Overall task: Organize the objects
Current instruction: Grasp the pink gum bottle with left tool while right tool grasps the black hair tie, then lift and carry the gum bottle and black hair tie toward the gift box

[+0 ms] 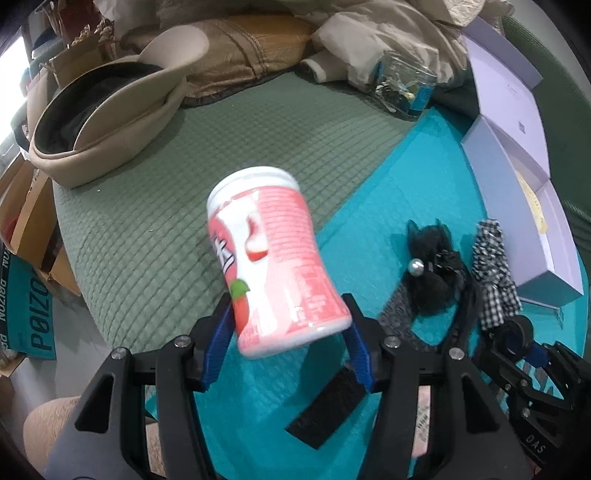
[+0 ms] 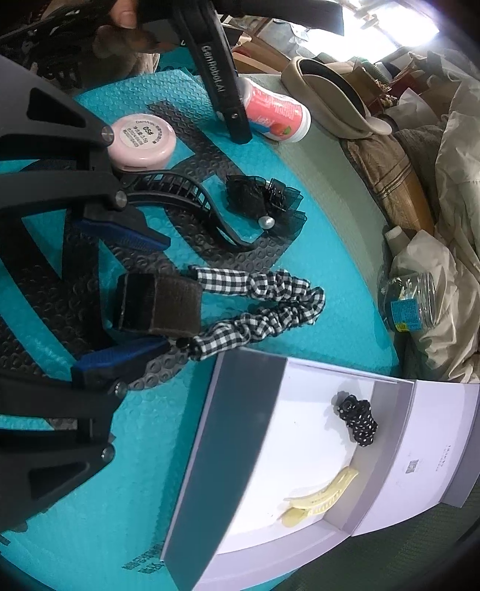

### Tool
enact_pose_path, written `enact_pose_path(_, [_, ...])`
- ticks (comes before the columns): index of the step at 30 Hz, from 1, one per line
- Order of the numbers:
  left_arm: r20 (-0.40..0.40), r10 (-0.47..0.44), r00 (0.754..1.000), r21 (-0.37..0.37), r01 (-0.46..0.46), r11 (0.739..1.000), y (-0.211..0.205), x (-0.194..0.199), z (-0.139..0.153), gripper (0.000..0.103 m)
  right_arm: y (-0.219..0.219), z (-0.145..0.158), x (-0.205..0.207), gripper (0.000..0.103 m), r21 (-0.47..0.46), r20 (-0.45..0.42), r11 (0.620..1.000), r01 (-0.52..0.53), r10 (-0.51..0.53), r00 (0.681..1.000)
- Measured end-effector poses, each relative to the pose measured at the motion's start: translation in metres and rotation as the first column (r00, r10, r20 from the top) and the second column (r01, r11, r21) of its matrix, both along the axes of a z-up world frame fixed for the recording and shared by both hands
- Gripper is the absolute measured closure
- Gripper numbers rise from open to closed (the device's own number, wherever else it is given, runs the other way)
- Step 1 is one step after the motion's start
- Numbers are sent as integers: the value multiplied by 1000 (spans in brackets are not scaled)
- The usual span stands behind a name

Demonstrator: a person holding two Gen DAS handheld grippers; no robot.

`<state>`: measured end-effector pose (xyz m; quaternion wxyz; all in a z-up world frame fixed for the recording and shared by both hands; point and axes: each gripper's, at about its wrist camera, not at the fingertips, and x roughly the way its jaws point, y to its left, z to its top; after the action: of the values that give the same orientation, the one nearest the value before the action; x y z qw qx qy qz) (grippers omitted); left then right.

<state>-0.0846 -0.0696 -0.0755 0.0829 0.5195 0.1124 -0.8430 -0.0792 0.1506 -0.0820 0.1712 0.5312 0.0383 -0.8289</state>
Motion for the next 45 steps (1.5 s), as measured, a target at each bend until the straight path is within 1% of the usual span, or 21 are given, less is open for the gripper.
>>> enact_pose_path(2, [-4,6,1000,20,-6,1000,-4,-3,-1,49,0,0,0,54,2,0,1000,5,-5,1000])
enact_pose_path(6, [-23,9,1000,29,-9,1000,-7,-5,-2,50,-1,-1,0,54,3,-5,1000,7,-7,1000])
enact_pose_path(7, [-30,14,999,32,-13,999,-8,-4,-2,51,-2,-1,0,57,5,-10,1000,6,-6,1000])
enact_pose_path(8, [-37,18,999,35,-17,999,-8,-3,-2,52,-2,-1,0,66,14,-16,1000,8,-8,1000])
enact_pose_path(11, [-51,16,999,40,-13,999,-8,1,-1,53,-2,0,0,78,50,-32,999,12,-11,999])
enact_pose_path(14, [-60,-5,998,52,9,999,-6,5,1,54,-2,1,4,78,41,-31,999,-13,15,999])
enact_pose_path(17, [-72,-30,997,35,32,999,-2,12,9,55,-3,3,8,78,45,-36,999,-23,24,999])
enact_pose_path(25, [-67,-25,997,71,29,997,-6,29,19,55,-9,20,23,78,35,-74,998,-54,57,996])
enact_pose_path(28, [-74,-26,997,73,31,997,-7,37,24,55,-12,26,30,78,29,-86,998,-61,64,994])
enact_pose_path(31, [-88,-41,995,64,47,997,-6,45,33,55,-16,31,36,78,18,-94,997,-73,74,993])
enact_pose_path(36, [-101,-35,994,62,41,997,-12,58,44,55,-26,42,46,78,5,-113,994,-106,106,988])
enact_pose_path(45, [-113,-48,992,22,50,998,-17,77,63,55,-44,60,52,78,-21,-141,986,-168,163,976])
